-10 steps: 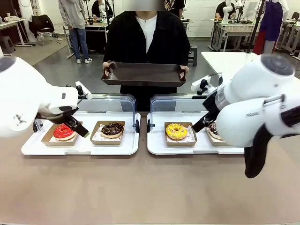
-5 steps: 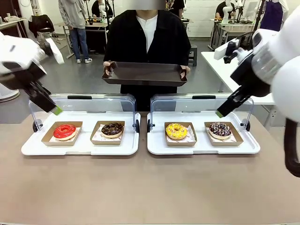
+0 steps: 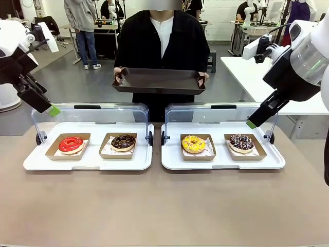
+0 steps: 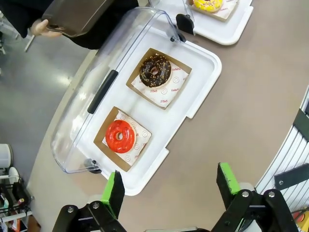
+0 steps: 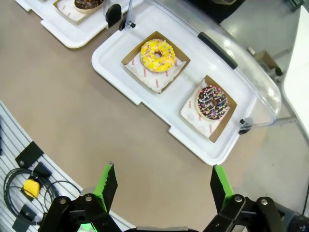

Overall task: Provide the desired donut to the person.
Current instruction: Pick up and lift the Paper togo box containing the Donut pointed at by the person.

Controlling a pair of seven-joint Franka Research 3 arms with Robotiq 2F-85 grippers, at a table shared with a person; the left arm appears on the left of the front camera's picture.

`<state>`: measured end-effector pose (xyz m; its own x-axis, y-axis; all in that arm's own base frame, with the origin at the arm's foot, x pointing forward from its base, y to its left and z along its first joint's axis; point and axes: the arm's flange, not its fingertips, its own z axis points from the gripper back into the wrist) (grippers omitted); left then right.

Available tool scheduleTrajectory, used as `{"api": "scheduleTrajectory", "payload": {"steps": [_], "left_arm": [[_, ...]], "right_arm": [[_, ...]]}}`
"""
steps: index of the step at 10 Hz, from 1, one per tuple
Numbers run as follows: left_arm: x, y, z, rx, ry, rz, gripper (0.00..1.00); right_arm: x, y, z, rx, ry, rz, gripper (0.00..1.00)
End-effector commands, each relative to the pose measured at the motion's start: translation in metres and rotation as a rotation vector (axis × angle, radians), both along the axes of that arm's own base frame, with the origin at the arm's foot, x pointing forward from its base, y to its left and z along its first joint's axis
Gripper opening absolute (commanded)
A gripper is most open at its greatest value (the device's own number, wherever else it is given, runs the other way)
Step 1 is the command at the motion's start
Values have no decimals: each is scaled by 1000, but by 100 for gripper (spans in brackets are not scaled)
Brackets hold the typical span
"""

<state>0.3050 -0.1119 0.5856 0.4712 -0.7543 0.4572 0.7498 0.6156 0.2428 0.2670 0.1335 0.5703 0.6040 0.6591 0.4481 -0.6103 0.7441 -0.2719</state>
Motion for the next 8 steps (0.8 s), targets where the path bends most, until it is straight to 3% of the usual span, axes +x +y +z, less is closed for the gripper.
{"api": "scheduleTrajectory", "payload": {"steps": [1, 2, 3, 4, 8], "left_arm": [[2, 1, -3, -11, 8, -4, 100], [0, 0, 0, 0, 0, 0, 100], [18, 17, 12, -131, 55, -82, 100], [27, 31, 22, -227, 69, -196, 100], [63, 89, 53, -605, 123, -517, 100]], "right_arm": [[0, 0, 0, -2, -1, 0, 100], [14, -16, 7, 154, 21, 73, 100], [31, -42, 22, 314, 4, 142, 100], [42, -64, 32, 455, 44, 244, 100], [86, -139, 43, 833, 74, 468, 100]]}}
